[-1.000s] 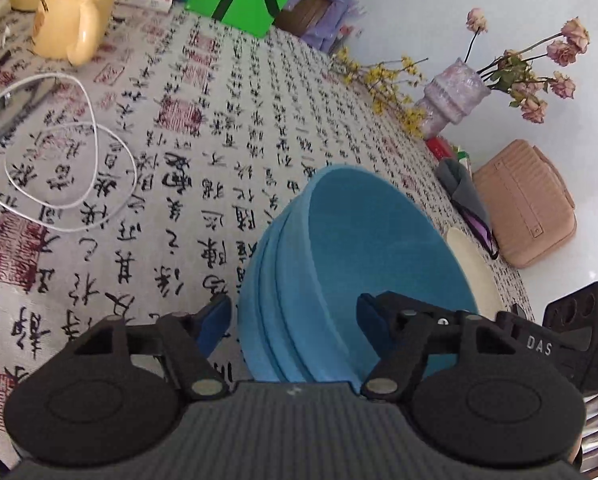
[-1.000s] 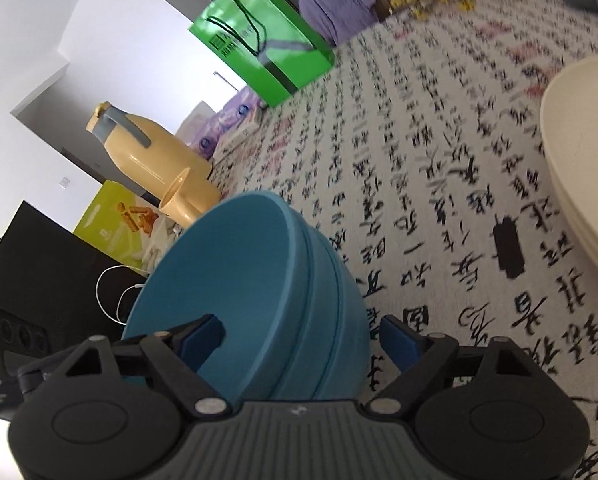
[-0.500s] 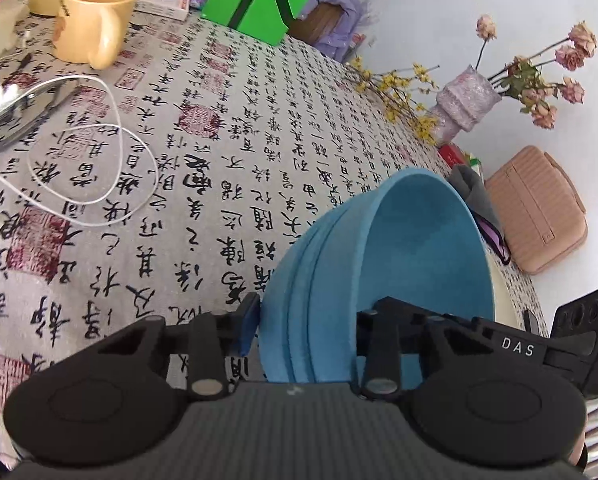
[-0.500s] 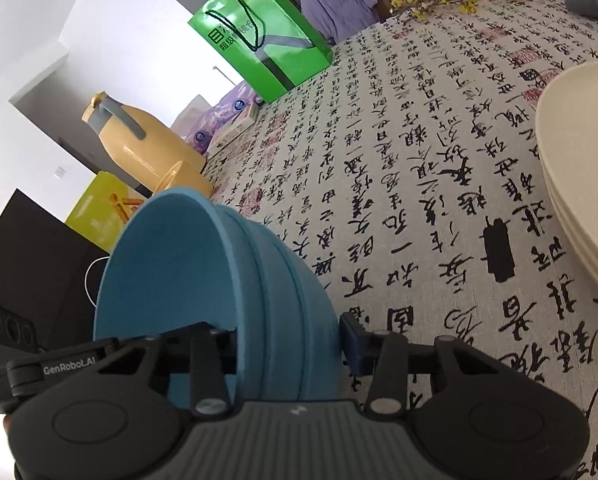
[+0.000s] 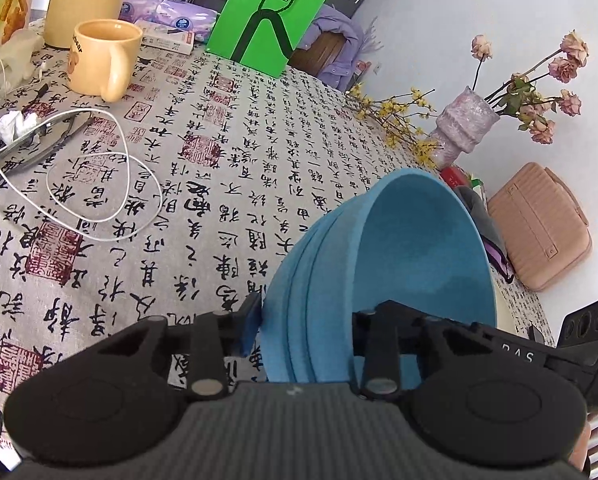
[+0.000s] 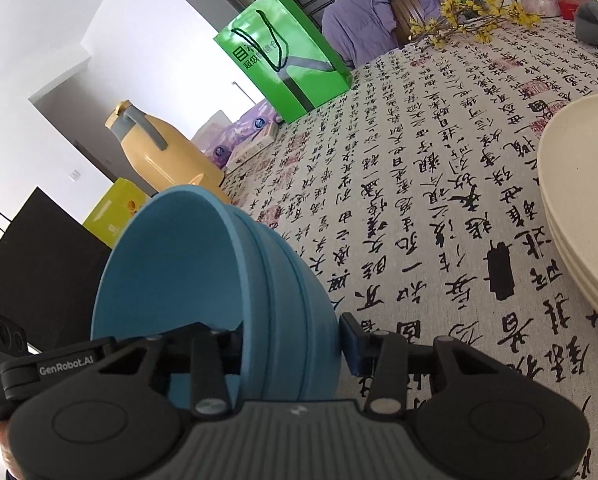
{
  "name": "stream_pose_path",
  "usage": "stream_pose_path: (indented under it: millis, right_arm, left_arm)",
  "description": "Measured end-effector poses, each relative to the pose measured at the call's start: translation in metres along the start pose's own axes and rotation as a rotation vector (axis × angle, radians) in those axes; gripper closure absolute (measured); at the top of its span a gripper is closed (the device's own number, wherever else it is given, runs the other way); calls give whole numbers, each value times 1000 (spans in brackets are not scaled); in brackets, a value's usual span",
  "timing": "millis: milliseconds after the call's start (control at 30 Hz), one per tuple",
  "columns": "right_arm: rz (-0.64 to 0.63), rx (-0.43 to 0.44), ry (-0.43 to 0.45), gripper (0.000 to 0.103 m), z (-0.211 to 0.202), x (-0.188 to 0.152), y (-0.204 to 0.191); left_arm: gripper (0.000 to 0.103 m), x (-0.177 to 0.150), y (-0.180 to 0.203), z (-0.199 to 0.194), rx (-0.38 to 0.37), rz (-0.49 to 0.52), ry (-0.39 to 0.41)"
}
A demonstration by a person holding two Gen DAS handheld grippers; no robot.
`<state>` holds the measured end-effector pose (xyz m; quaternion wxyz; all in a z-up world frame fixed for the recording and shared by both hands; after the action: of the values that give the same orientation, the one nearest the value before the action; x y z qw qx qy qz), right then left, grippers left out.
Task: Organize plates and bowls
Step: 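Lift the blue bowl stack and carry it toward the cream plate stack, then lower the blue bowls onto the cream plates and open both grippers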
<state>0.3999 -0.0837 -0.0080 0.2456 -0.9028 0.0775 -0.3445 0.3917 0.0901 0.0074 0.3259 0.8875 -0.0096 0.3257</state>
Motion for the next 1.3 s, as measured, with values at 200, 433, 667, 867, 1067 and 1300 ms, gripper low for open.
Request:
stream_pose_path:
  millis: [200,433,667,867,1067,1300]
  right_arm:
    - [3,6,8,61,-7,8,5]
    - [-14,-38,-6,63,-27,30,30]
    - [-7,-74,-57,64,-55,68,74]
    - [14,-101,-44,64,-81,92,113]
    - [29,-127,-48,64,-95,115,155]
    - [49,-165,-82,64,-99,124,202]
  left_arm:
    - [67,5,11,5,3,-10,-4]
    - [68,9,45,31,-32,-35,-39]
    - [68,11,101,68,-51,-24,-81]
    - [68,12,147,98,-78,-18,-102]
    - [68,4,181,136,-94,-13,-150]
    - [69,-12,202,173,-97,-34,-210]
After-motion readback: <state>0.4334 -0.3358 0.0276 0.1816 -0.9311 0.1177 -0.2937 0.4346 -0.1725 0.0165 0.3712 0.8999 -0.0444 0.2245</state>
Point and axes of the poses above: each gripper's, at about its wrist camera, not at the fingertips, and z roughly the way its jaws point, y to its right, x to its top, the point moved 10 cm from there along z, roughly the way its jaws point, and after that the axes turned 10 degrees about -x, right-handed, at the moved point
